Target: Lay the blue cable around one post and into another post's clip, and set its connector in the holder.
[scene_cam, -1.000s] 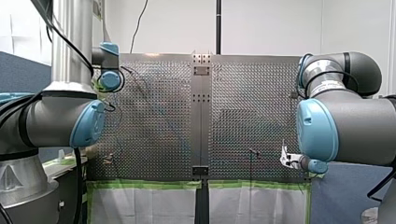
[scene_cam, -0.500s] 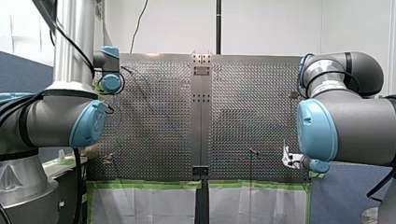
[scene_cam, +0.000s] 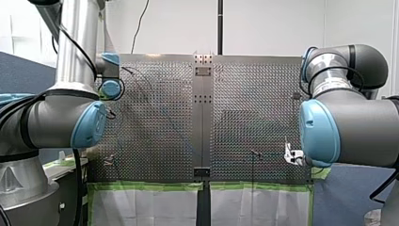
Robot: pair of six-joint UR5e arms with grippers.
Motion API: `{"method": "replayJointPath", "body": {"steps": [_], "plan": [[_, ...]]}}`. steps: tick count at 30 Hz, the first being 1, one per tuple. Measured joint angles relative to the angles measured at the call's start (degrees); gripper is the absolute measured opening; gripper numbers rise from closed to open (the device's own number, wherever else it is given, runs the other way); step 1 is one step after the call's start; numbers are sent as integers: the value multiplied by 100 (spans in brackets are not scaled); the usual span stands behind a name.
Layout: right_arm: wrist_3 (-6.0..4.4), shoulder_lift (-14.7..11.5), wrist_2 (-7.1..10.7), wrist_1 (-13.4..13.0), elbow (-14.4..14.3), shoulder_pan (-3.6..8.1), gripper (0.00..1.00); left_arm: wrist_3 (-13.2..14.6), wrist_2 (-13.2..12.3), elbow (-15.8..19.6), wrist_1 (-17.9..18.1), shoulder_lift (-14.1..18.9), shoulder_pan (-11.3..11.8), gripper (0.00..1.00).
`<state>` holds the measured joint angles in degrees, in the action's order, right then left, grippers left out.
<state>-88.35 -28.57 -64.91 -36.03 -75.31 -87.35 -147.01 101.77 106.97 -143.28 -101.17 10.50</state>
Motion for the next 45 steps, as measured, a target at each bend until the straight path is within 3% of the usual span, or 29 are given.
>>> {"method": "replayJointPath", "body": {"steps": [3, 7, 11, 17, 22, 28, 31, 38, 42, 45], "plan": [[-61, -148, 1, -109, -143, -16, 0, -40, -1, -4, -16, -58, -16, 100], [-233, -358, -71, -306, -352, -80, 0, -75, 9, -6, -24, -77, -44, 100], [-407, -587, -258, -428, -581, -228, 0, -151, 3, -5, -32, -78, -49, 100], [-440, -881, -542, -229, -873, -400, 0, -231, 11, -4, -62, -79, -57, 100], [-417, -1133, -796, 17, -1126, -429, 0, -306, 0, -3, -69, -75, -60, 100], [-628, -1452, -1061, 335, -1445, -423, 0, -307, -1, -3, -70, -74, -61, 100], [-748, -1579, -1039, 462, -1572, -425, 0, -307, -5, -3, -70, -75, -61, 100], [-1095, -1929, -768, 602, -1891, -422, 0, -312, -12, -4, -70, -73, -61, 100], [-1322, -2161, -545, 659, -1869, -417, 0, -322, -12, -4, -70, -73, -59, 100], [-1418, -2345, -424, 745, -1779, -408, 0, -321, -13, -4, -70, -74, -59, 100]]}}
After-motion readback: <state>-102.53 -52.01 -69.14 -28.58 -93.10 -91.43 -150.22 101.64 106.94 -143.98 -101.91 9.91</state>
